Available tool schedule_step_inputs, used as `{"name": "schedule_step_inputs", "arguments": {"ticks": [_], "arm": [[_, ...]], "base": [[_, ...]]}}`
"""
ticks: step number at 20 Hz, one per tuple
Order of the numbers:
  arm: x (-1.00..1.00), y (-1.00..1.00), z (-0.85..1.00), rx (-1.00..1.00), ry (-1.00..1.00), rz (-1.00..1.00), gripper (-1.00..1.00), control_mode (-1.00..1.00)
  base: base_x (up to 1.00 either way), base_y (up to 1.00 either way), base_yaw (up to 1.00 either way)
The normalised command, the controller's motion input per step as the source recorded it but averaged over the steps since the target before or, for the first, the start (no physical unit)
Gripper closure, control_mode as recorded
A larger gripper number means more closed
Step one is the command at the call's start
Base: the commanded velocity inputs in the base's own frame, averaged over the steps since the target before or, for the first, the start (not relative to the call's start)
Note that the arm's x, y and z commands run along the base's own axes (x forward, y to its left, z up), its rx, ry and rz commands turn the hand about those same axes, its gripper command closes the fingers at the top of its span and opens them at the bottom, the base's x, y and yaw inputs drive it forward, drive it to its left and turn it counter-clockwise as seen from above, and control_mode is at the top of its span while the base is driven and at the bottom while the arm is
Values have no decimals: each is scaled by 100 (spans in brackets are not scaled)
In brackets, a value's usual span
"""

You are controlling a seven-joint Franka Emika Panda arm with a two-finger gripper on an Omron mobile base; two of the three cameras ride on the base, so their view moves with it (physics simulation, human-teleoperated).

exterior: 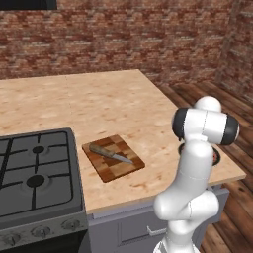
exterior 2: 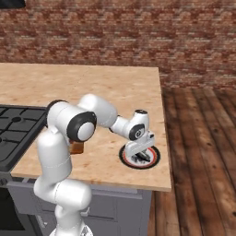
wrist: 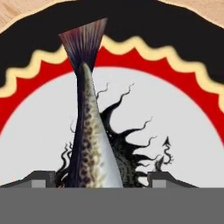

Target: Pick up the knife from the drawer and place it on the cutting board. Then place the meat from the plate to the cutting board.

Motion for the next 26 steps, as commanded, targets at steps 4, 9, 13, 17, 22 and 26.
{"name": "schedule_step_inputs", "arguments": {"ticks": [4,9,13,17,22,26], "arm": [[0,0,-40,0,0,6,100,-100],[-2,4,-38,0,0,3,100,-100],[-23,18,-29,0,-2,0,100,-100],[-21,1,6,0,-9,0,100,-100],[-23,0,28,0,-11,0,100,-100],[-22,1,56,0,-6,0,100,-100]], "base": [[0,0,0],[0,0,0],[0,0,0],[0,0,0],[0,0,0],[0,0,0]]}}
